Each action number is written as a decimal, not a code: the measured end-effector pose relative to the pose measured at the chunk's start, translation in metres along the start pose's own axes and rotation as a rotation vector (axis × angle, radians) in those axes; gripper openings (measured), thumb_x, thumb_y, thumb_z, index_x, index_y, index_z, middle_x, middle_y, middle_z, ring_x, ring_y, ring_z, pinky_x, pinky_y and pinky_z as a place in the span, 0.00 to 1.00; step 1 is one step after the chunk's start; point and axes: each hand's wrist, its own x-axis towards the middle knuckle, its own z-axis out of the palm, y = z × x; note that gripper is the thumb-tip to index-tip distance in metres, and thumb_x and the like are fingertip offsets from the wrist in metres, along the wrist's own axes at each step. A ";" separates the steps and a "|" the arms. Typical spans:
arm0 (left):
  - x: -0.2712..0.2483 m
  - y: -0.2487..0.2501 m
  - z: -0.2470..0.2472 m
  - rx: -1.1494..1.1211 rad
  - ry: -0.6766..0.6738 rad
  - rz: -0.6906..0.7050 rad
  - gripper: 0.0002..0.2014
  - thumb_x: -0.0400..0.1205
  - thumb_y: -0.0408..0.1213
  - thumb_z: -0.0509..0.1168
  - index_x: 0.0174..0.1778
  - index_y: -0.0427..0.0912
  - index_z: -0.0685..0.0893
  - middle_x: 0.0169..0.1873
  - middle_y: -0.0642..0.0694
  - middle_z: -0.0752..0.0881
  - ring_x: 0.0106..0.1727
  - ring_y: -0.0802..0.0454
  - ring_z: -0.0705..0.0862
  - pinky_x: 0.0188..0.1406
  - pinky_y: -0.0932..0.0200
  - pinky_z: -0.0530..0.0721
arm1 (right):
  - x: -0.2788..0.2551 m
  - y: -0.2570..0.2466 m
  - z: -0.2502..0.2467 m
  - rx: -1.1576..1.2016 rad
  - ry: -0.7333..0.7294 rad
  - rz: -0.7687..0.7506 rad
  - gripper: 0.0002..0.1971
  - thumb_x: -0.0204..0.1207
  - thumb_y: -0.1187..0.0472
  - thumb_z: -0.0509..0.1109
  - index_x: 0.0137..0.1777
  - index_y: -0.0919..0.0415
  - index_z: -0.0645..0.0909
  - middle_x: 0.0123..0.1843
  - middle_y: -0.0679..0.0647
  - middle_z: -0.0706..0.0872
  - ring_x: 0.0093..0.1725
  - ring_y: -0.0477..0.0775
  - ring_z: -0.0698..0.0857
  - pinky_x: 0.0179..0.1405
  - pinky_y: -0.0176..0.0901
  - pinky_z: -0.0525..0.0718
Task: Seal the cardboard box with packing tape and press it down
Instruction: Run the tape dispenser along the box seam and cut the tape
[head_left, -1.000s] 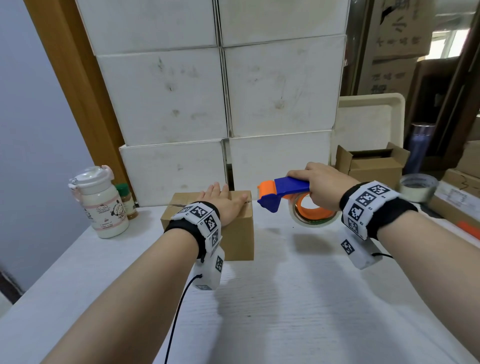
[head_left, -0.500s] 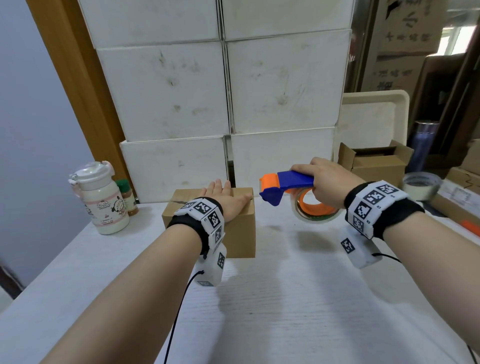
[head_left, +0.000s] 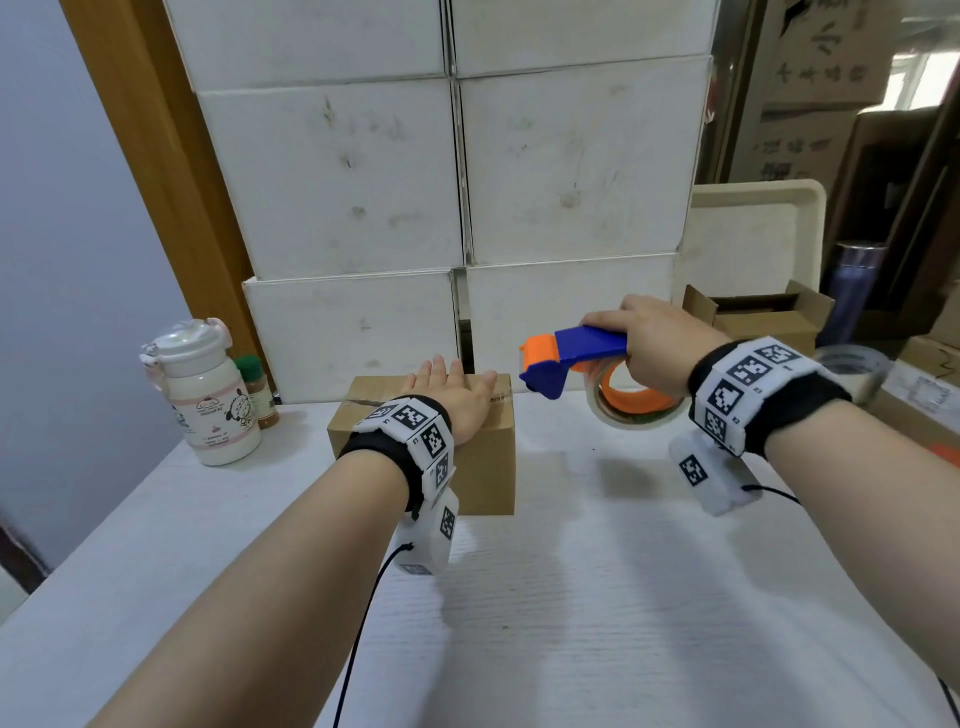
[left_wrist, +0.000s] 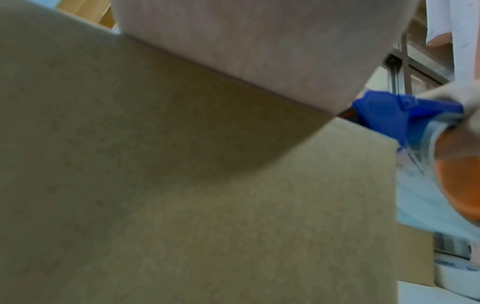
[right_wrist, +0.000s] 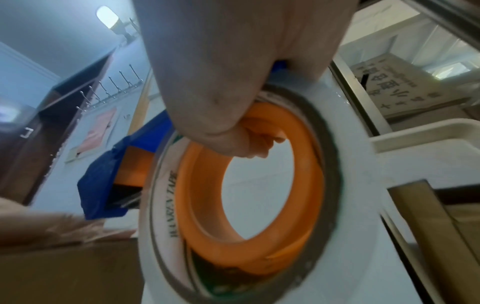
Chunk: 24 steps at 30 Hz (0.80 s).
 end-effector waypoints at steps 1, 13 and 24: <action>0.000 0.000 0.000 0.007 0.000 -0.001 0.34 0.85 0.59 0.34 0.85 0.43 0.43 0.85 0.44 0.40 0.86 0.49 0.40 0.85 0.50 0.39 | -0.004 0.001 0.006 0.018 -0.020 0.014 0.32 0.74 0.74 0.57 0.74 0.43 0.70 0.50 0.52 0.73 0.50 0.57 0.77 0.49 0.45 0.72; -0.008 0.003 -0.004 0.029 -0.006 -0.014 0.42 0.80 0.68 0.41 0.85 0.45 0.43 0.85 0.45 0.41 0.86 0.48 0.40 0.84 0.49 0.39 | -0.018 0.006 0.035 0.131 -0.106 0.072 0.34 0.75 0.75 0.57 0.77 0.44 0.66 0.52 0.52 0.74 0.48 0.54 0.76 0.48 0.42 0.72; -0.012 0.006 -0.007 0.004 -0.021 -0.039 0.47 0.77 0.73 0.45 0.85 0.47 0.43 0.85 0.46 0.41 0.86 0.49 0.40 0.84 0.48 0.39 | -0.012 0.001 0.026 -0.076 -0.123 -0.015 0.35 0.74 0.74 0.57 0.77 0.42 0.64 0.55 0.55 0.74 0.51 0.57 0.76 0.53 0.47 0.75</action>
